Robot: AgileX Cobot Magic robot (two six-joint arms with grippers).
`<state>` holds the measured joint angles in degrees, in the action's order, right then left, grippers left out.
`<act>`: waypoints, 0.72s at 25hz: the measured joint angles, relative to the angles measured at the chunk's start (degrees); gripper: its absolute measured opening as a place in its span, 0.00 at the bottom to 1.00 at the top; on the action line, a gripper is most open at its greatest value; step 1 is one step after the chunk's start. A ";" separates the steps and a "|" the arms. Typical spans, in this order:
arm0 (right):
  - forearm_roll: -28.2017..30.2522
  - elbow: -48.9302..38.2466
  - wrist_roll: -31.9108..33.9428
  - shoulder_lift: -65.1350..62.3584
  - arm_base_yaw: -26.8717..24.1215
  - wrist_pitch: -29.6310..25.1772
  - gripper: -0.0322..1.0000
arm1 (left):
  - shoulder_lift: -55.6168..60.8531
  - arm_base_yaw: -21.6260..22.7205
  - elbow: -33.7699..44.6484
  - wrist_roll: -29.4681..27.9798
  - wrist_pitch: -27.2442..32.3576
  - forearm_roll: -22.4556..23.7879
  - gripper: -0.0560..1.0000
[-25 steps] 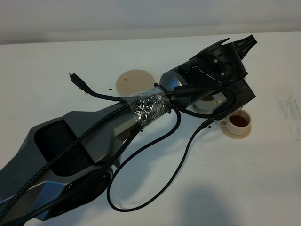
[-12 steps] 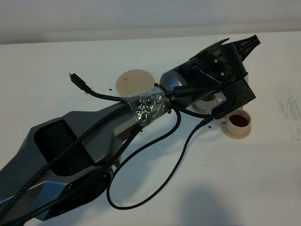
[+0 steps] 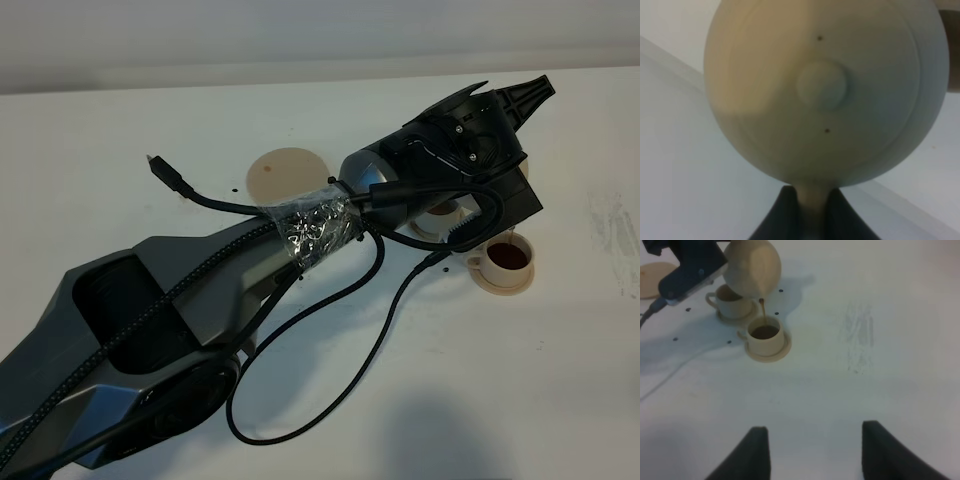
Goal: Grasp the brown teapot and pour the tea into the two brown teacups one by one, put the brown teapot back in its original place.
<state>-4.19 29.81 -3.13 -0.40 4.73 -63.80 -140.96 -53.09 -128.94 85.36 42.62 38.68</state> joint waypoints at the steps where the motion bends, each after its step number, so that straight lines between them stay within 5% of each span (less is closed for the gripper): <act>1: 0.00 0.00 0.00 0.00 0.00 0.00 0.43 | 0.00 0.00 0.00 0.00 -0.07 0.00 0.13; 18: 0.00 0.00 0.00 0.00 0.00 0.00 0.43 | 0.00 0.00 0.00 -0.72 0.22 -0.76 0.13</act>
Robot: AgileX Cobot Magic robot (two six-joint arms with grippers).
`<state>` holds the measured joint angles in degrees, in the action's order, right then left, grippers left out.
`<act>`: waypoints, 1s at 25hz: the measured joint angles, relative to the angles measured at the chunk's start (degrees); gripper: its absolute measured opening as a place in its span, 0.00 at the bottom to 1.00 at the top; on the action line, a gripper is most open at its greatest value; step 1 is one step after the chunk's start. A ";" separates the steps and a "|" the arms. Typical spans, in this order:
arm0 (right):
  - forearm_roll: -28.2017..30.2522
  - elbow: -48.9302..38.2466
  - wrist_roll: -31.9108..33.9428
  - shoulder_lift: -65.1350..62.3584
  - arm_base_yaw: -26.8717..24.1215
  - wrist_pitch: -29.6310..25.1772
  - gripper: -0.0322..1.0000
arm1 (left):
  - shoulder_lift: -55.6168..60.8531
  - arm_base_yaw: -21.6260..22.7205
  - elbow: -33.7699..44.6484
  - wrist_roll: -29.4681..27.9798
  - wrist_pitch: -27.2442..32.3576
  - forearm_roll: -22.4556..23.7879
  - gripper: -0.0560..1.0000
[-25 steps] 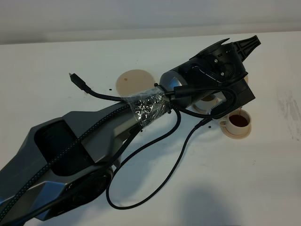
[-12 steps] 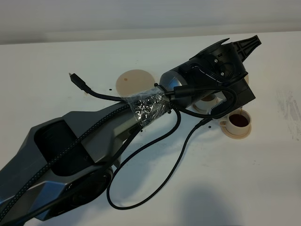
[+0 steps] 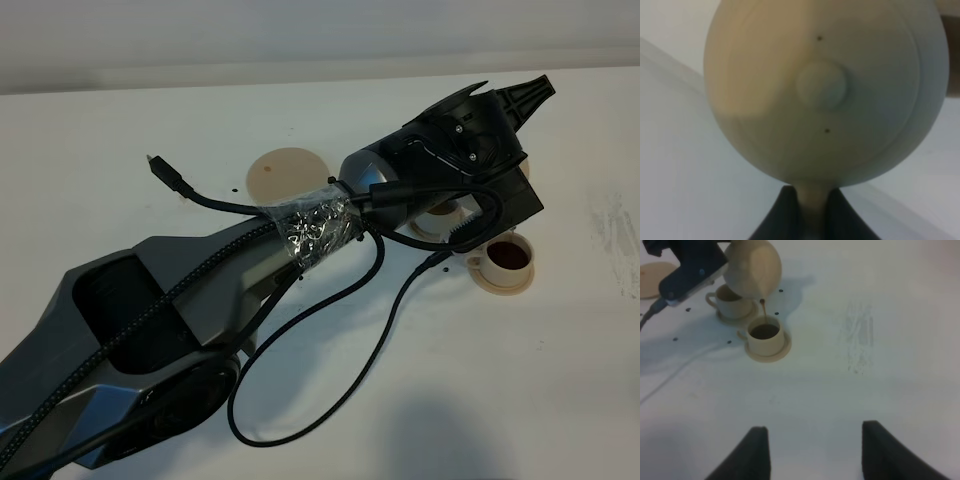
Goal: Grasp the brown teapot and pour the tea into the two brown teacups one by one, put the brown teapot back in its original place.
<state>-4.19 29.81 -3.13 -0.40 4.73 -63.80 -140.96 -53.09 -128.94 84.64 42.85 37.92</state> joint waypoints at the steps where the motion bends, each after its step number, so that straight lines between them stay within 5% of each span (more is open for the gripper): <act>1: 0.00 0.00 0.00 0.00 0.00 0.00 0.43 | 0.00 0.00 0.00 -0.53 0.44 -0.35 0.13; 25: 0.00 0.00 0.00 0.00 0.00 0.00 0.43 | 0.00 0.00 0.00 -13.22 4.52 -4.44 0.13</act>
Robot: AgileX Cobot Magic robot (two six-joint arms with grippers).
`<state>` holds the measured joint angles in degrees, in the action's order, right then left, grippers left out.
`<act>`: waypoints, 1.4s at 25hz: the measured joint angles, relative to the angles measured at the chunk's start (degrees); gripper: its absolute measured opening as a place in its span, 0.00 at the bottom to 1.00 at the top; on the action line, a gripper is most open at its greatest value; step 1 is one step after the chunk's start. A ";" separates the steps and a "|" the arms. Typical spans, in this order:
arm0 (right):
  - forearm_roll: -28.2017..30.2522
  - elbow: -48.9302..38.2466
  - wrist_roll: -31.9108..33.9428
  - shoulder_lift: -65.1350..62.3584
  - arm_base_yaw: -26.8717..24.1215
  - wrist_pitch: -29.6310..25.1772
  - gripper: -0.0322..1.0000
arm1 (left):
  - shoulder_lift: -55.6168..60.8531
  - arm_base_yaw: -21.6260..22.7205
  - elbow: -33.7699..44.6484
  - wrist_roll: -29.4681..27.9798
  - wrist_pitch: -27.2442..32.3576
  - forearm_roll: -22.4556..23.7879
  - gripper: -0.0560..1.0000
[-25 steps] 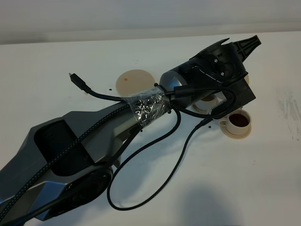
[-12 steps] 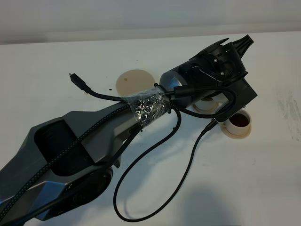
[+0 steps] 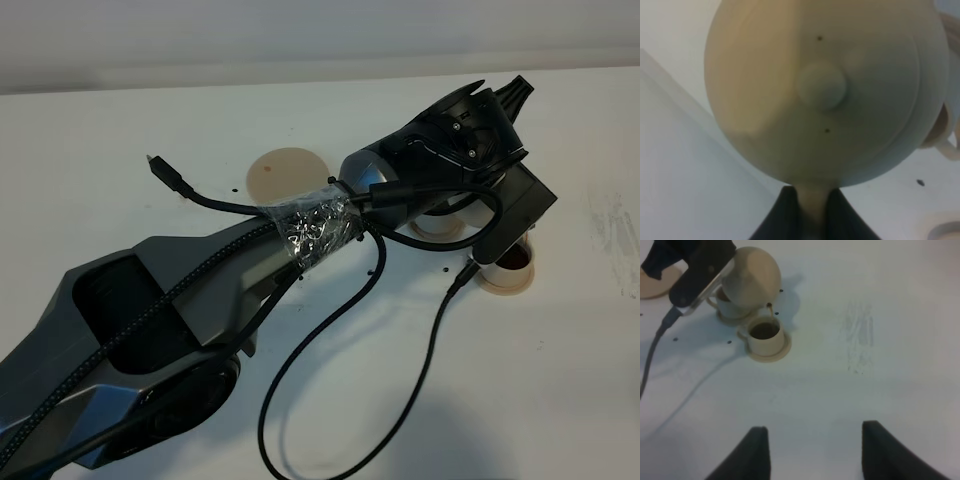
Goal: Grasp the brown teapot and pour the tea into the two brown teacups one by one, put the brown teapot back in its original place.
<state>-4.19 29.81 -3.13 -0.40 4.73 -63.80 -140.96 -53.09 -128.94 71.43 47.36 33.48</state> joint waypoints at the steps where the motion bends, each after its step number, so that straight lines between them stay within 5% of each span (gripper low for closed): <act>1: 0.00 0.00 0.00 0.00 0.00 0.00 0.43 | 0.00 0.00 0.00 -0.79 0.43 -0.05 0.13; 12: -0.01 0.00 0.00 0.00 0.00 0.00 0.43 | 3.39 0.00 0.00 -5.28 10.12 -8.27 0.13; 20: -0.06 0.00 0.00 0.00 0.00 0.00 0.43 | 4.23 0.00 -0.07 -20.70 20.84 -15.61 0.13; 29: -0.13 0.00 0.00 0.00 0.00 0.00 0.43 | 4.23 -0.05 -0.13 -39.77 20.84 -22.49 0.13; 35: -0.13 0.00 0.00 0.00 0.00 0.00 0.43 | 4.23 -0.05 -0.13 -44.54 20.84 -26.11 0.13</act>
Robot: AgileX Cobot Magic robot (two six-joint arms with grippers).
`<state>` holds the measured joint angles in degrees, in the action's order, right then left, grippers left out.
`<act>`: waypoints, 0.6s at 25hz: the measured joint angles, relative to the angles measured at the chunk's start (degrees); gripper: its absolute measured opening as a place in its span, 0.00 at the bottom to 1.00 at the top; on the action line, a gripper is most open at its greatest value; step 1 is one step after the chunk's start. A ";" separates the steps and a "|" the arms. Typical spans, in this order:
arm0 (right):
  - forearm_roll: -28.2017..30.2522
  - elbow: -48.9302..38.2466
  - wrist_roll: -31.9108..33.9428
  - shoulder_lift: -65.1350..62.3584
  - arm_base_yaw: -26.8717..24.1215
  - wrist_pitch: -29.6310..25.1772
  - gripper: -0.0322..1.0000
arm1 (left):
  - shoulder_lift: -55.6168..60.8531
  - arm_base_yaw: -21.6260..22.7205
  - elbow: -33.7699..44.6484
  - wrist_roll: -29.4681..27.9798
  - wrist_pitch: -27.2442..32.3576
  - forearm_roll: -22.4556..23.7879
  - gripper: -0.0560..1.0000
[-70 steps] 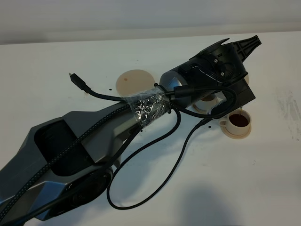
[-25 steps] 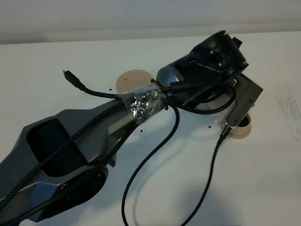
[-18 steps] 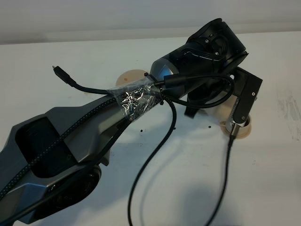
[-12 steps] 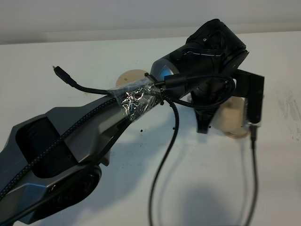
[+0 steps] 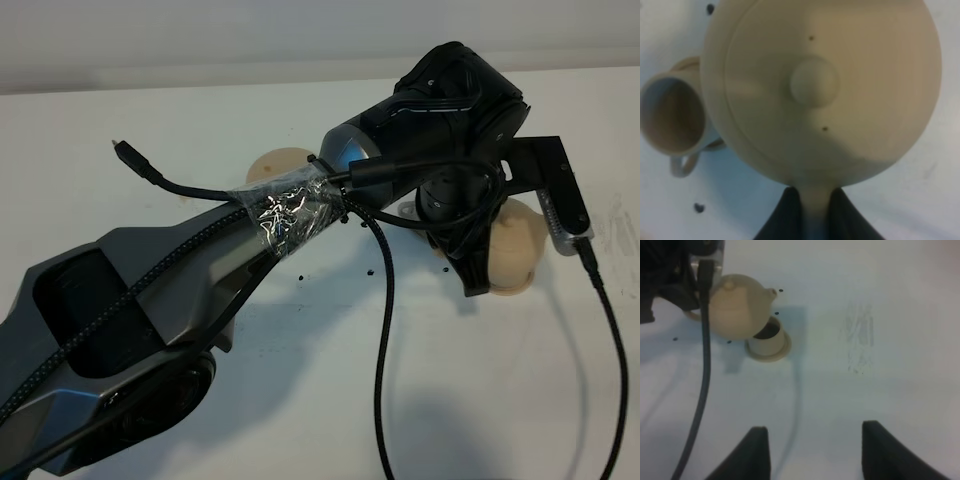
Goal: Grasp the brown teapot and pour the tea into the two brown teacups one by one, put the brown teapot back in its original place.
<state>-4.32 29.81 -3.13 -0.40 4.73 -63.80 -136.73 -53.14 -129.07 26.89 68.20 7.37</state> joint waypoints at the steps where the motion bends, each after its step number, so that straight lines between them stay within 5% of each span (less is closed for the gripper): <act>1: 0.00 0.00 0.00 0.00 0.00 0.00 0.43 | 0.00 0.00 0.15 -0.28 0.05 -0.55 0.13; 15: -0.01 0.00 0.00 0.00 0.00 0.00 0.43 | 0.00 0.00 4.18 -3.12 0.13 -1.84 0.13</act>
<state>-4.33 29.81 -3.13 -0.40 4.73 -63.80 -136.73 -53.14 -124.89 23.77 68.33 5.54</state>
